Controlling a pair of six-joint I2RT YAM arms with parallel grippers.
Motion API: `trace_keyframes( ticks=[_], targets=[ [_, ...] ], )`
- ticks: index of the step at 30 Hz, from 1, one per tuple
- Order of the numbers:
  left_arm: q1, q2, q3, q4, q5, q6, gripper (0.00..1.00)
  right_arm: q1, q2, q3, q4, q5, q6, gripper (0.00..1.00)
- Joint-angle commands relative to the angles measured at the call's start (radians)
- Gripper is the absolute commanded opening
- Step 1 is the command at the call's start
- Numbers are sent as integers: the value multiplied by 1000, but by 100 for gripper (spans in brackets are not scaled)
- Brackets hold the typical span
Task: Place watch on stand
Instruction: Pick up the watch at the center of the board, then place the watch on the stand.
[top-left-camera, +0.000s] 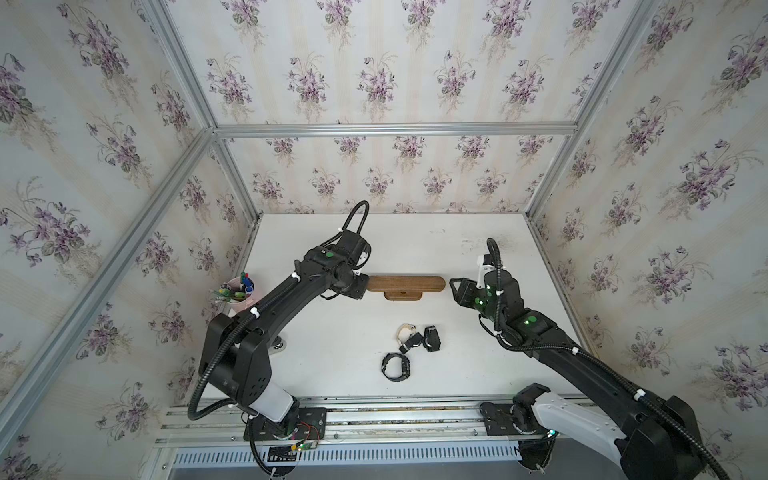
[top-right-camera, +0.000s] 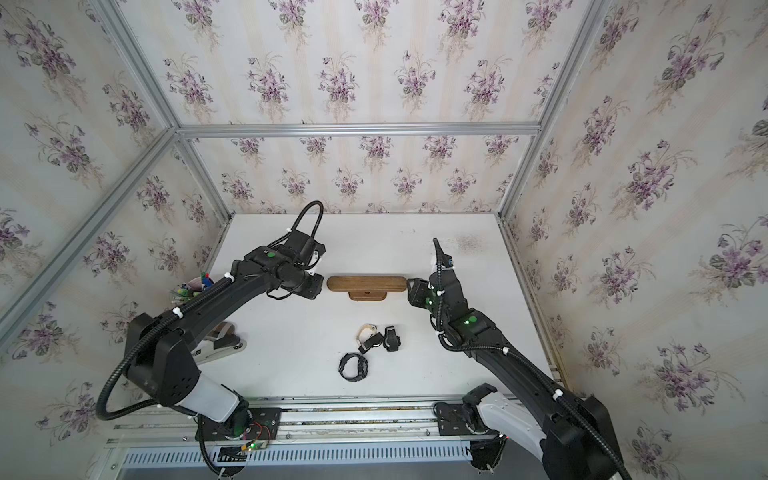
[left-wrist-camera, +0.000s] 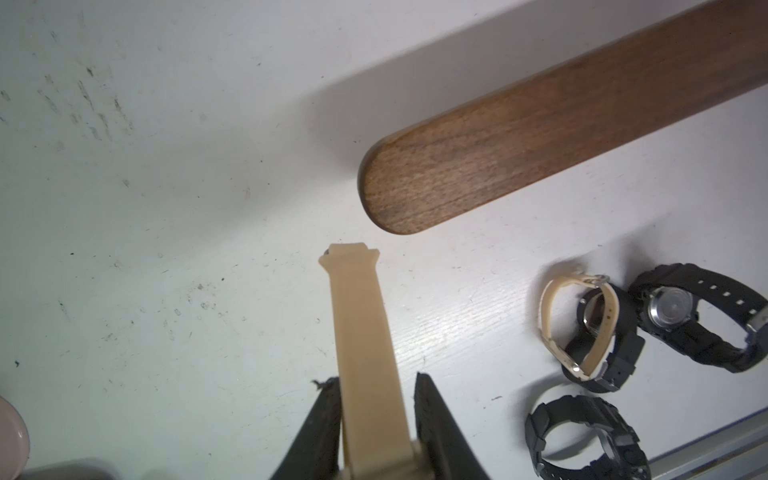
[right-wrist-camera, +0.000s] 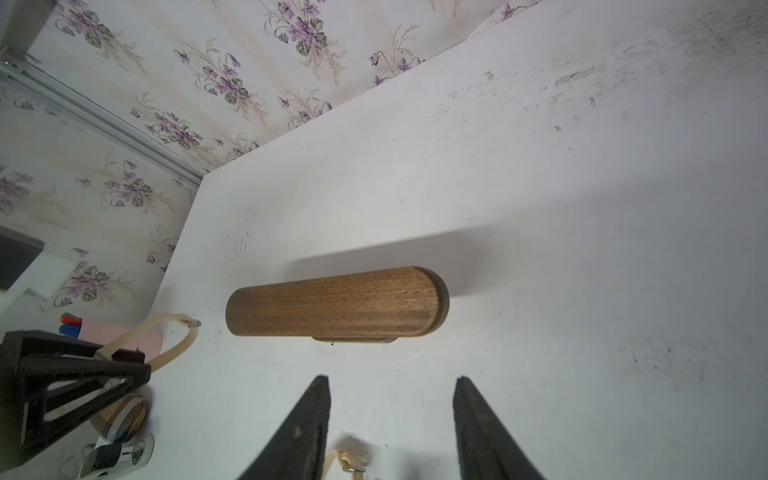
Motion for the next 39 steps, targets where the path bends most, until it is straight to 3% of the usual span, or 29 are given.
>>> trace_keyframes(
  ticks=[1, 13, 32, 39],
  targets=[
    [15, 40, 23, -10, 8, 12, 30, -7, 11, 2, 43, 0, -34, 48],
    [30, 186, 110, -3, 17, 18, 29, -11, 20, -2, 100, -27, -94, 42],
    [25, 284, 183, 2, 80, 18, 29, -14, 189, 14, 215, -93, -127, 72],
    [20, 314, 214, -7, 89, 20, 30, -43, 248, 34, 225, -137, -111, 78]
  ],
)
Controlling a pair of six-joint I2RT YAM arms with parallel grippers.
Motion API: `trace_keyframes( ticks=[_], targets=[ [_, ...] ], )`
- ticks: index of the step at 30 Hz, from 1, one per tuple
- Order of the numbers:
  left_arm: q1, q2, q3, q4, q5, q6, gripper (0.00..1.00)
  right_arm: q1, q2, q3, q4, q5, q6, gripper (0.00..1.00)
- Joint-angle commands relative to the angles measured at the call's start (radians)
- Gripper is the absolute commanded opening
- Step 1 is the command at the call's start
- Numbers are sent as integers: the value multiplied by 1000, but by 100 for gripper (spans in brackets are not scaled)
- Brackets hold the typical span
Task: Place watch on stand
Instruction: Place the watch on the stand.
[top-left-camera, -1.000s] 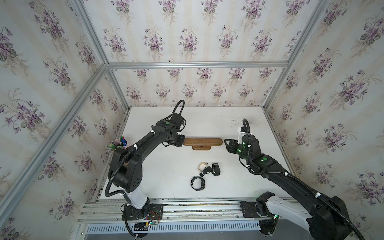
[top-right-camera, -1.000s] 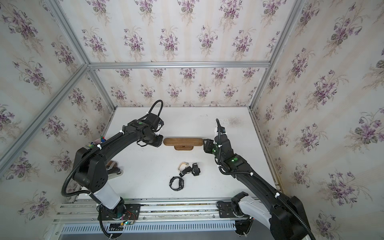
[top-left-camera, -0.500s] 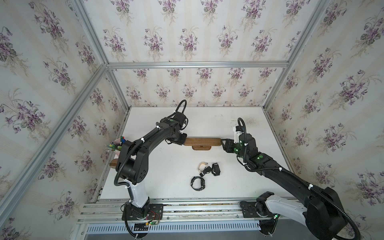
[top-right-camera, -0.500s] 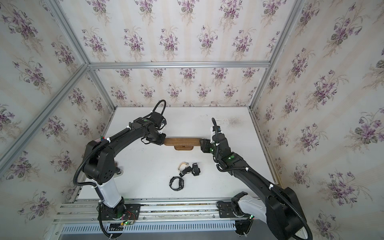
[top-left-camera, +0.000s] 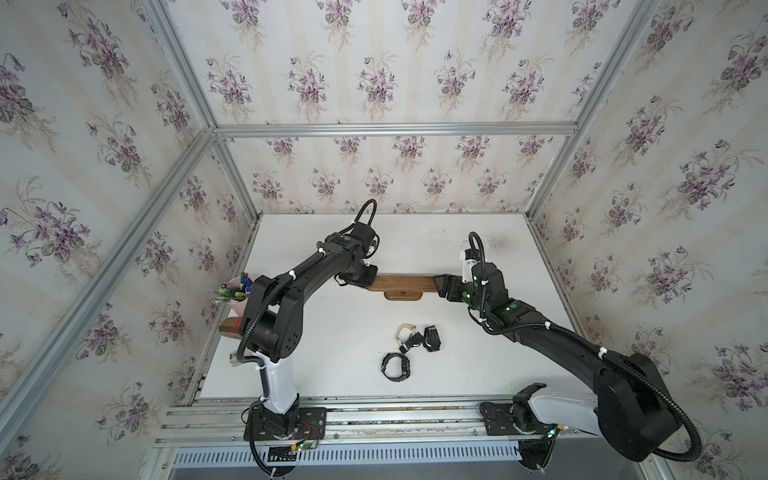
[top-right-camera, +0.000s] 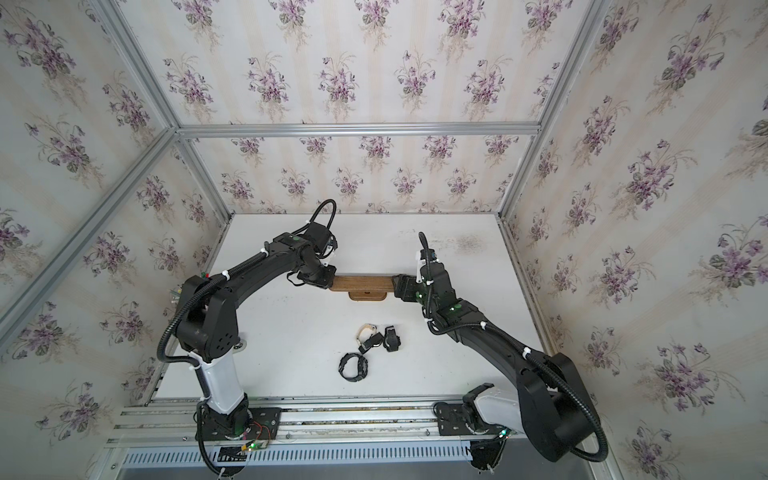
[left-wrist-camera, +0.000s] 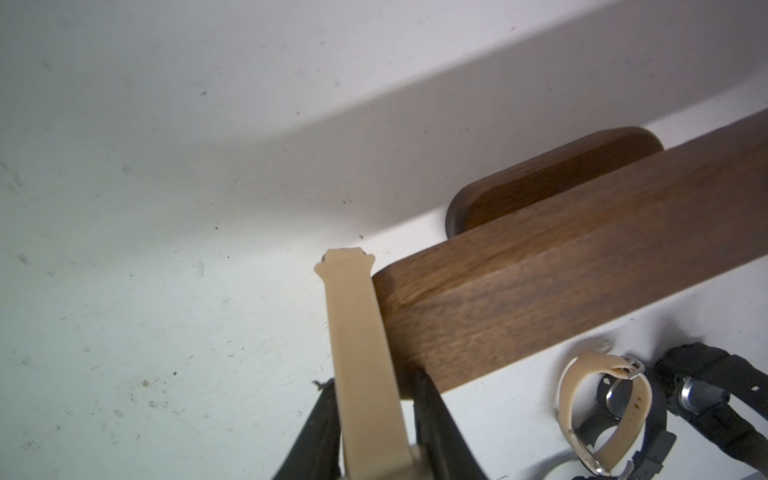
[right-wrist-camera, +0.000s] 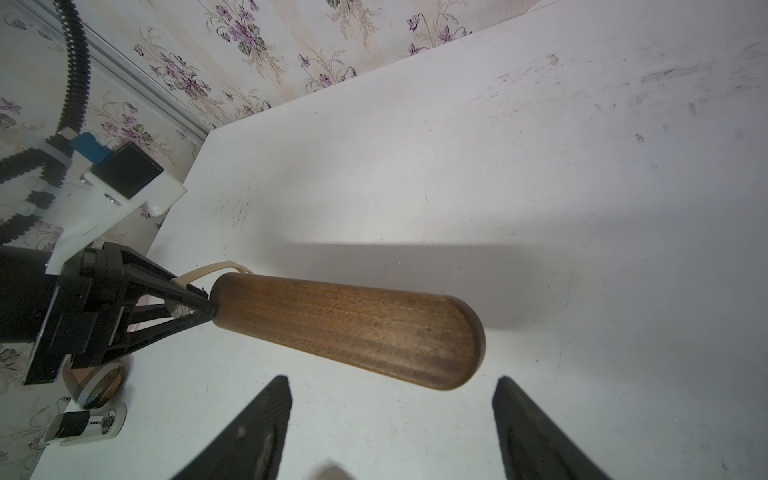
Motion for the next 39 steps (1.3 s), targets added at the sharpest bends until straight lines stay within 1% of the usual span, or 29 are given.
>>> trace_keyframes(
  ticks=[1, 10, 16, 20, 23, 30, 34, 39],
  targets=[
    [-4, 14, 16, -14, 18, 10, 30, -15, 24, 12, 35, -35, 15, 78],
    [-21, 49, 44, -44, 6, 19, 32, -21, 101, 36, 35, -52, 16, 78],
    [-24, 40, 47, -45, 2, 19, 32, -21, 130, 33, 48, -63, 16, 79],
    [-29, 26, 47, -44, 2, 17, 33, -22, 143, 35, 44, -83, 18, 77],
    [-31, 18, 50, -46, 1, 18, 33, -21, 121, 22, 36, -86, 27, 77],
    [-32, 34, 77, -59, 4, 26, 33, -17, 31, -27, -23, -77, 46, 81],
    [-37, 41, 78, -61, 4, 23, 33, -11, 7, -58, -55, -73, 52, 82],
    [-49, 42, 68, -64, 5, 23, 33, -11, -9, -93, -36, -91, 55, 82]
  ],
)
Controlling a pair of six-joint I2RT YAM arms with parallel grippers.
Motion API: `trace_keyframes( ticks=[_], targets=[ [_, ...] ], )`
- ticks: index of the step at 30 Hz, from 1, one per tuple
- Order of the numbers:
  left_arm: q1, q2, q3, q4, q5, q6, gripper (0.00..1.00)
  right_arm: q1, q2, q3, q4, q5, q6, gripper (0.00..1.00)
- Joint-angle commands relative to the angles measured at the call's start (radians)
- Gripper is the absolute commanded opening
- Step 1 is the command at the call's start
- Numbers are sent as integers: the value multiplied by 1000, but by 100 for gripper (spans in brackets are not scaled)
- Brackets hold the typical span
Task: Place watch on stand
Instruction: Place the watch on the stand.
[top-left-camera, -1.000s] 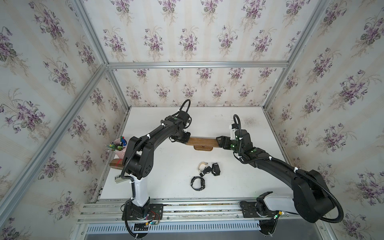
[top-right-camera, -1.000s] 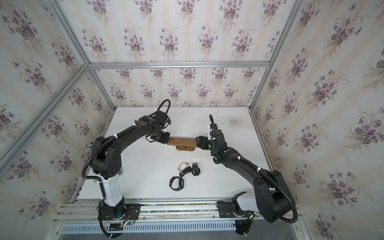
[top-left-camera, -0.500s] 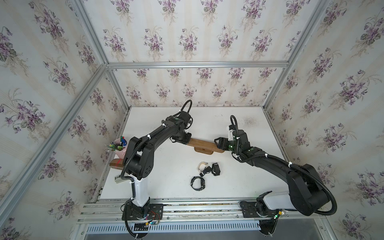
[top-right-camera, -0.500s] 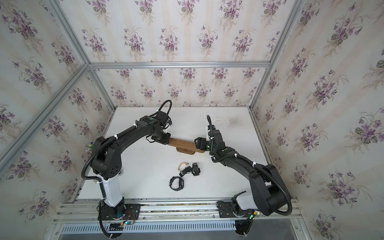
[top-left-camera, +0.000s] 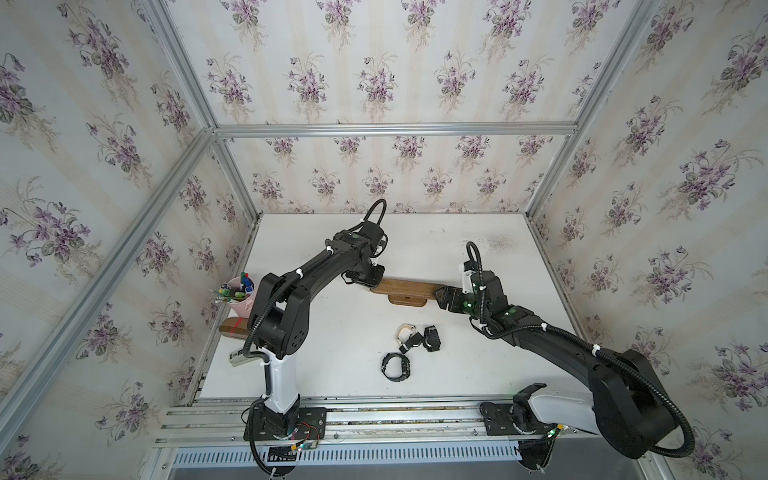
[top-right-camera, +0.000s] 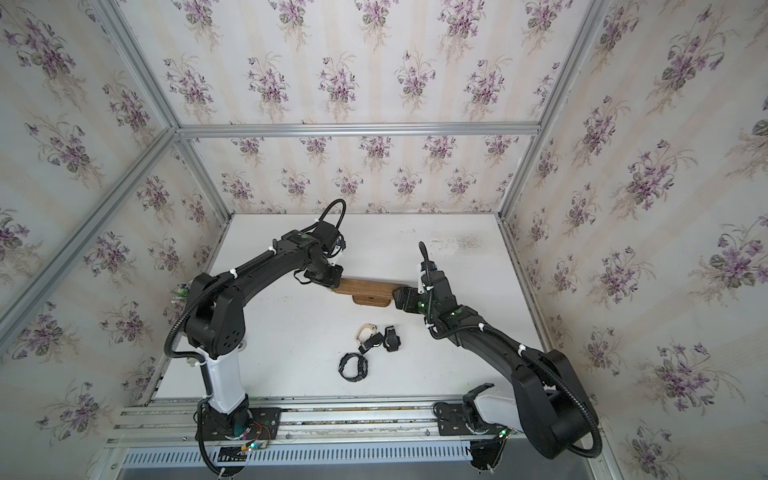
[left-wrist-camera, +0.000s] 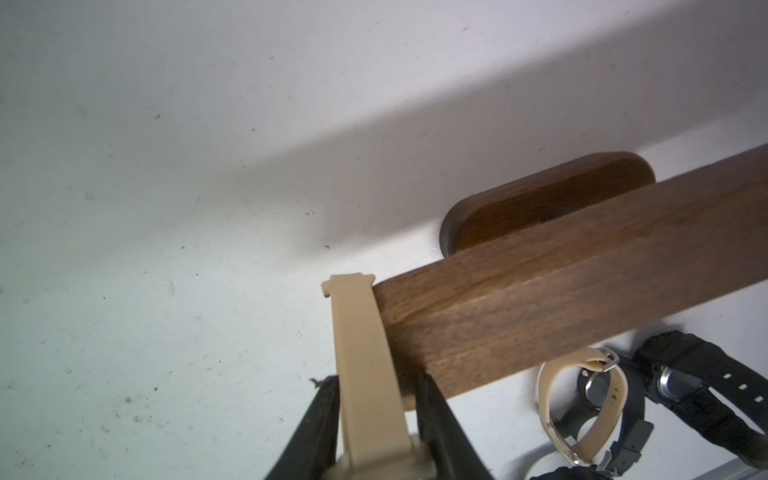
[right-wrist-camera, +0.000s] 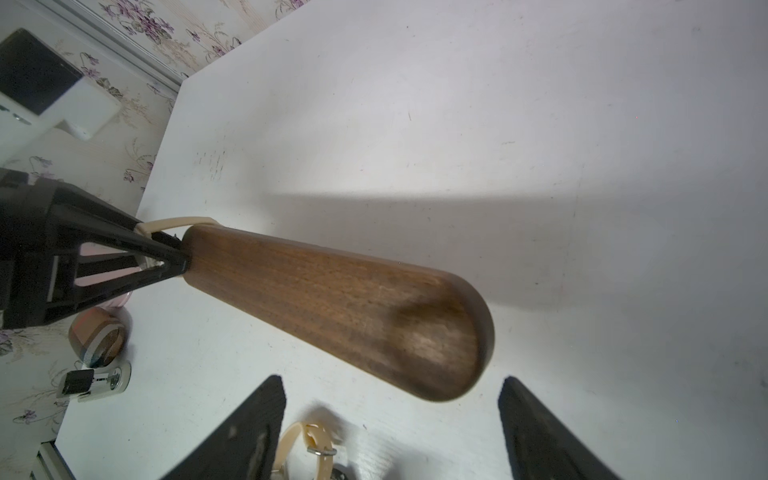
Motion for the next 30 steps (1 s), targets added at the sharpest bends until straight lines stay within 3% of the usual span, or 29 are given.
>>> trace_keyframes(
  ticks=[1, 20, 30],
  targets=[
    [-8, 3, -4, -16, 4, 8, 33, 0, -3, -6, 12, -21, 5, 81],
    [-20, 6, 6, -11, 20, 11, 36, 0, 75, 46, 47, -40, -45, 76],
    [-30, -9, 0, 8, 39, -3, 44, 4, 87, 55, 48, -43, -48, 72]
  ],
)
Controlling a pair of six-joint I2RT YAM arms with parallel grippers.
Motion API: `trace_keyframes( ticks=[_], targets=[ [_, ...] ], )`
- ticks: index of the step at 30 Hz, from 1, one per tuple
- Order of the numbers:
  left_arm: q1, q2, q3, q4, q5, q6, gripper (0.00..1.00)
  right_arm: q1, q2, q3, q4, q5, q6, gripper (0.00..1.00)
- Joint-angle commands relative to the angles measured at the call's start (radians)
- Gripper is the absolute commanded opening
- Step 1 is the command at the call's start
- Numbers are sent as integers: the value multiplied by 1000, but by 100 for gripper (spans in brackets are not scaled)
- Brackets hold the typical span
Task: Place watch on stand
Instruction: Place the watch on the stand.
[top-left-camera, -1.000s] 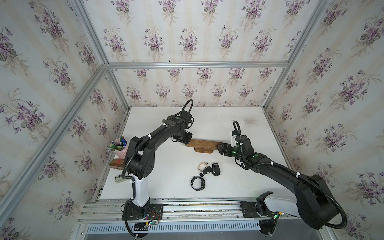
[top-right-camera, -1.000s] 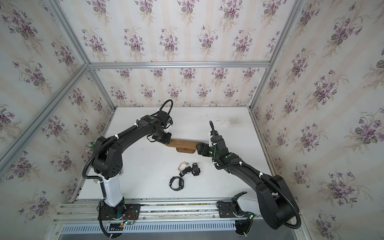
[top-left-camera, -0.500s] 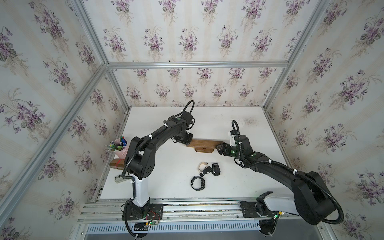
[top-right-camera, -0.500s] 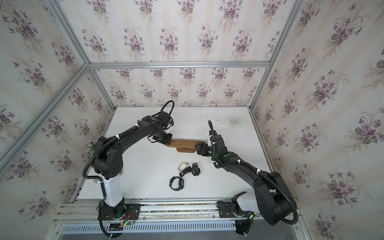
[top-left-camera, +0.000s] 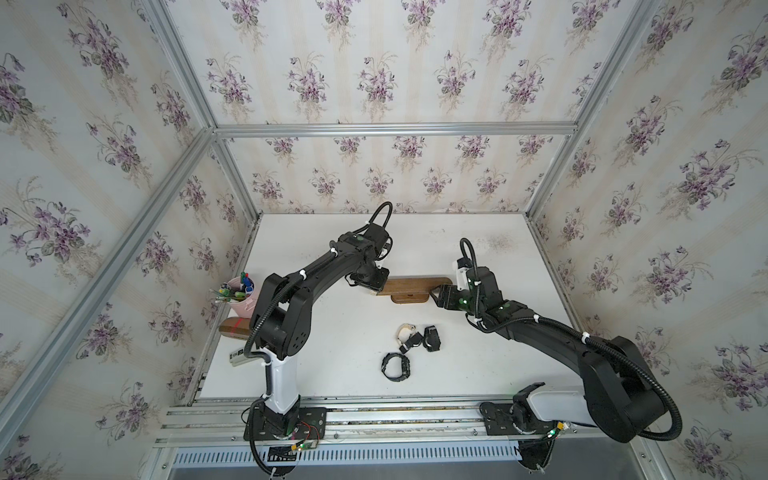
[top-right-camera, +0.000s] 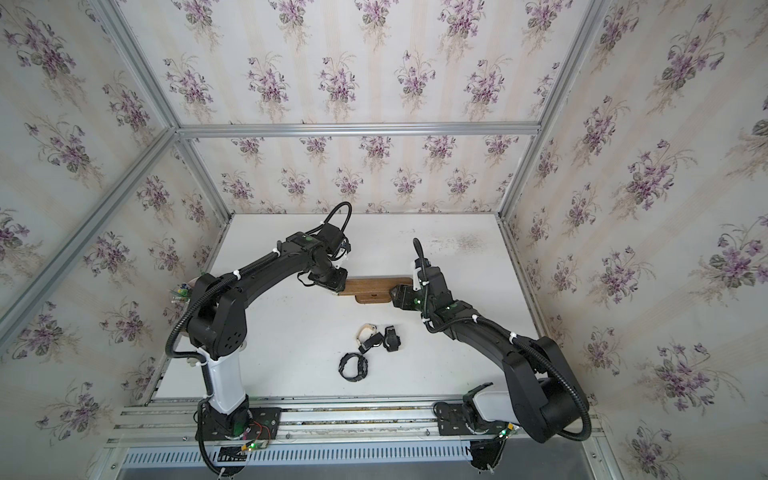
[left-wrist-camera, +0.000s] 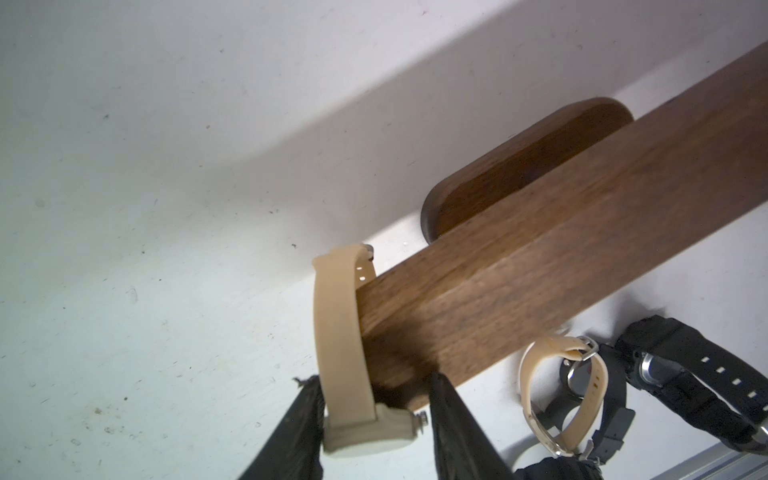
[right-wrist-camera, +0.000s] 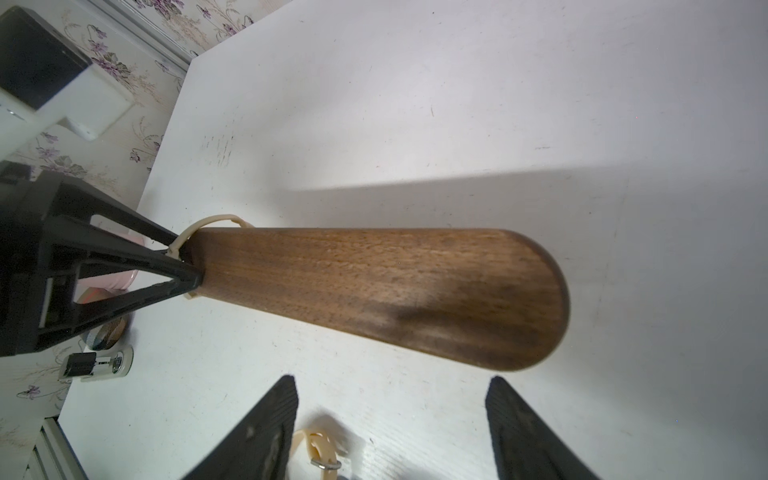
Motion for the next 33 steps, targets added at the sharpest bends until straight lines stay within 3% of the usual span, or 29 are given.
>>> trace_keyframes(
  ticks=[1, 24, 33],
  targets=[
    [-2, -10, 1, 11, 27, -3, 44, 4, 2, 3, 20, -1, -3, 72],
    [-12, -14, 1, 37, 60, -30, 40, 14, 8, 3, 25, 10, 4, 63],
    [-18, -9, 3, 52, 68, -39, 38, 17, 11, 7, 24, 13, 4, 53]
  ],
)
